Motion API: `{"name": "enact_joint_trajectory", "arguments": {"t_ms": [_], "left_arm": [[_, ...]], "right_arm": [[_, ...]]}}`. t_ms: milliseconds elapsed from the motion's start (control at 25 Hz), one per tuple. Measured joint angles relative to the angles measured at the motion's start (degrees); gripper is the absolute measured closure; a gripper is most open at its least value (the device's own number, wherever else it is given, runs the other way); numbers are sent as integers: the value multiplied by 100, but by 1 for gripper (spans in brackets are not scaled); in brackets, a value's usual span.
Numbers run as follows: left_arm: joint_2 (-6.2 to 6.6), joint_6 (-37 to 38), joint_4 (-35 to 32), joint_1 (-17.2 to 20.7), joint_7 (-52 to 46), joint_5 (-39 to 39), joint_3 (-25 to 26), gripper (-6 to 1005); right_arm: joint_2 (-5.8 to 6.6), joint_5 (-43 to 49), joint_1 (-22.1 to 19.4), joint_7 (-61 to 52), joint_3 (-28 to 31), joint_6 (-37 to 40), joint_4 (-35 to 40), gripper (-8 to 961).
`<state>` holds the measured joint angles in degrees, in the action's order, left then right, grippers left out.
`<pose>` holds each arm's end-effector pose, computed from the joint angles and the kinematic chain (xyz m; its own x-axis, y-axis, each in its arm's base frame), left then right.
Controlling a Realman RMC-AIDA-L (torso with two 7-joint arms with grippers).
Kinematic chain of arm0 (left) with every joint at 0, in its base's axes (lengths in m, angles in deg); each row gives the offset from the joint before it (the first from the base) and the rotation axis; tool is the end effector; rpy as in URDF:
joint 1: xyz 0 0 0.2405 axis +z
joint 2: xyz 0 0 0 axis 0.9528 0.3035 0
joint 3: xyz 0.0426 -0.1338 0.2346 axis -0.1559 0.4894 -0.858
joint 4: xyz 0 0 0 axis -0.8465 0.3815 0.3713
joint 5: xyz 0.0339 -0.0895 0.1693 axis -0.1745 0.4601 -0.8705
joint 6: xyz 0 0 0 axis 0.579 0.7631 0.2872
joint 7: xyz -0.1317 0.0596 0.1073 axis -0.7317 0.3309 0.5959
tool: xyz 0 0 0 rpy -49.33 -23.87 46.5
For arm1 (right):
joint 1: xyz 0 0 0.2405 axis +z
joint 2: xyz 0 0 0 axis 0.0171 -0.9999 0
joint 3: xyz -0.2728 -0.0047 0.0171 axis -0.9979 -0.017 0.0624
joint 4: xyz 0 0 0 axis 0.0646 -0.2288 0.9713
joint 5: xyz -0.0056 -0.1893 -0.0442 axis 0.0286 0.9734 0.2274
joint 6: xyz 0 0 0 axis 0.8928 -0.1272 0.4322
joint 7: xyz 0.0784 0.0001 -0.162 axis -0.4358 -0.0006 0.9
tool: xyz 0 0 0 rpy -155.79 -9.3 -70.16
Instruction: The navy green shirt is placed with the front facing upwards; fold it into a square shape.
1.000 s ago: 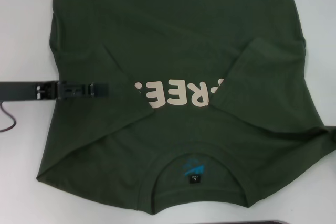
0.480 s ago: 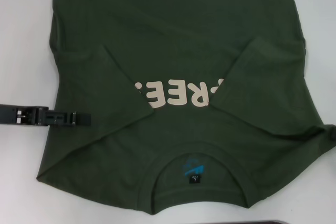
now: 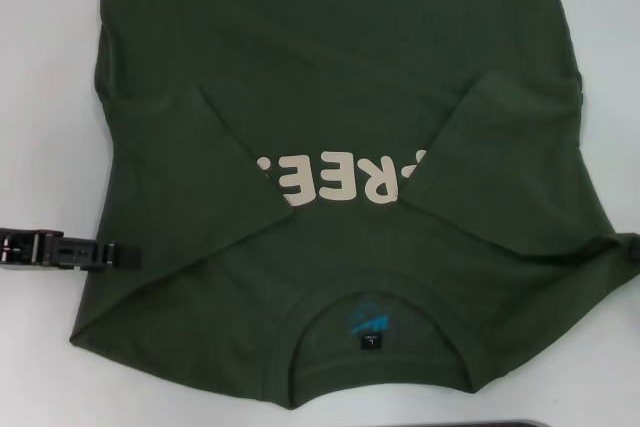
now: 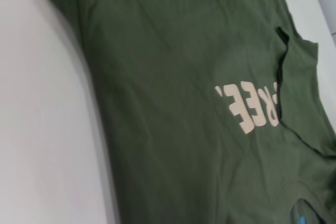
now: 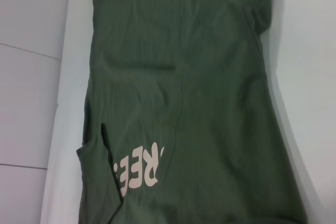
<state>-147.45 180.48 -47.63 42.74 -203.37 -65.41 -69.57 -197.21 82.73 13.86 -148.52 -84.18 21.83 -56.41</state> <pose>-0.3258 0.2773 -0.0067 0.2719 0.9530 0.1334 0.9585 -0.2805 0.0502 0.3945 0.2108 0.0240 -0.1261 -0.8849 -0.4483 -0.9745 0.0259 0.2230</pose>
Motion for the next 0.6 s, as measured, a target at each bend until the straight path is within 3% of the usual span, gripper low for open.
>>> {"name": "enact_joint_trajectory", "arguments": {"t_ms": [440, 600], "left_arm": [[36, -40, -28, -31, -39, -352, 102, 168], [50, -42, -70, -34, -100, -409, 130, 222]], "right_arm": [[17, -13, 24, 4, 0, 17, 0, 879], [21, -62, 28, 4, 0, 19, 0, 879]]}}
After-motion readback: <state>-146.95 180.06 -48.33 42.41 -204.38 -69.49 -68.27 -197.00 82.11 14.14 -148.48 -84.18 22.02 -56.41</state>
